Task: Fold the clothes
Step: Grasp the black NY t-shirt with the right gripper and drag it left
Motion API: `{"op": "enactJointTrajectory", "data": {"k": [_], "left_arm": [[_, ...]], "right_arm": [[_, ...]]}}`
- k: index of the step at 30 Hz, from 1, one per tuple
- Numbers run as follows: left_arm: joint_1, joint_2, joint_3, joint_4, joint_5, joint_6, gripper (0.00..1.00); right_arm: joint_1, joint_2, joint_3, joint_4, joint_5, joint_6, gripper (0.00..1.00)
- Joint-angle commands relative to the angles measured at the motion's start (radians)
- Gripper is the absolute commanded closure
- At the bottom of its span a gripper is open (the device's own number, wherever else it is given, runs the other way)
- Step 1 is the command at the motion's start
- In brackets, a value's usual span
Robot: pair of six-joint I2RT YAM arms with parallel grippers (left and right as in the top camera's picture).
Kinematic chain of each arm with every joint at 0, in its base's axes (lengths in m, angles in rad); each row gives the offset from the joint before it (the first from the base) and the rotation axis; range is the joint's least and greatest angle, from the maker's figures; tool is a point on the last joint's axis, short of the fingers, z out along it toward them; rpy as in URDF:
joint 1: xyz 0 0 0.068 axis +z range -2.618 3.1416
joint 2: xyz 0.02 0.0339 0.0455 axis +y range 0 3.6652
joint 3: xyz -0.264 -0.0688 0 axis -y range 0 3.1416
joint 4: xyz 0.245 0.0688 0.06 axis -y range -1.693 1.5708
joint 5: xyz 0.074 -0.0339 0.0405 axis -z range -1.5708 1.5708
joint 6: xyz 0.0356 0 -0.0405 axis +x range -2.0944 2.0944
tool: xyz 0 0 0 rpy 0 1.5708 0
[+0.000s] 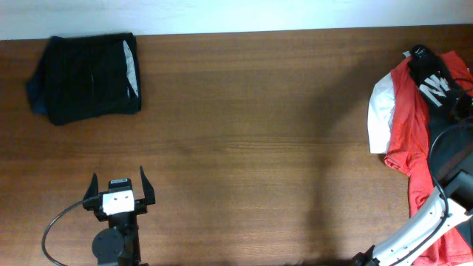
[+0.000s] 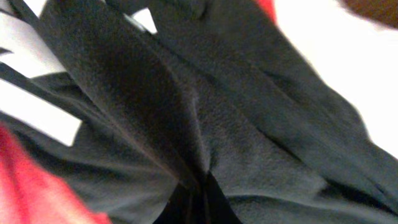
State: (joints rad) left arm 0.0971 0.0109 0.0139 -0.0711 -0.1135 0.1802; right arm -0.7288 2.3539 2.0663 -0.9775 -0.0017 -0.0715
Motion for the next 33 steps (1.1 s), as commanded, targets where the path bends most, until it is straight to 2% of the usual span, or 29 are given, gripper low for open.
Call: {"op": "enactJointTrajectory", "data": {"k": [1, 4, 8, 12, 14, 24, 28, 29, 30, 31, 32, 33], "left_arm": [[-0.005, -0.004, -0.005, 0.002, -0.011, 0.009, 0.01], [-0.005, -0.004, -0.005, 0.002, -0.011, 0.009, 0.01], [-0.005, -0.004, -0.005, 0.002, -0.011, 0.009, 0.01], [-0.005, -0.004, -0.005, 0.001, -0.011, 0.009, 0.01], [-0.005, -0.004, -0.005, 0.001, -0.011, 0.009, 0.01], [-0.005, -0.004, -0.005, 0.001, -0.011, 0.009, 0.01], [-0.005, -0.004, -0.005, 0.001, -0.011, 0.009, 0.01], [-0.005, -0.004, -0.005, 0.001, -0.011, 0.009, 0.01], [-0.005, -0.004, -0.005, 0.001, -0.011, 0.009, 0.01], [-0.005, -0.004, -0.005, 0.002, -0.011, 0.009, 0.01], [-0.005, -0.004, -0.005, 0.002, -0.011, 0.009, 0.01], [-0.005, -0.004, -0.005, 0.001, -0.011, 0.009, 0.01]], "right_arm": [[0.009, -0.18, 0.061, -0.011, -0.013, 0.059, 0.96], [0.01, -0.298, 0.061, -0.024, -0.014, 0.112, 0.96], [0.014, -0.443, 0.061, -0.037, -0.08, 0.114, 0.96], [0.094, -0.575, 0.06, -0.04, -0.372, 0.114, 0.96], [0.204, -0.605, 0.06, -0.057, -0.456, 0.114, 0.96], [0.96, -0.598, 0.059, -0.163, -0.458, 0.114, 0.96], [1.181, -0.55, 0.042, -0.199, -0.454, 0.114, 0.96], [1.228, -0.532, 0.041, -0.2, -0.432, 0.114, 0.8], [1.259, -0.519, 0.041, -0.201, -0.403, 0.113, 0.56], [1.291, -0.499, 0.041, -0.201, -0.355, 0.114, 0.42], [1.307, -0.489, 0.041, -0.201, -0.319, 0.114, 0.14], [1.312, -0.485, 0.041, -0.201, -0.298, 0.114, 0.01]]}}
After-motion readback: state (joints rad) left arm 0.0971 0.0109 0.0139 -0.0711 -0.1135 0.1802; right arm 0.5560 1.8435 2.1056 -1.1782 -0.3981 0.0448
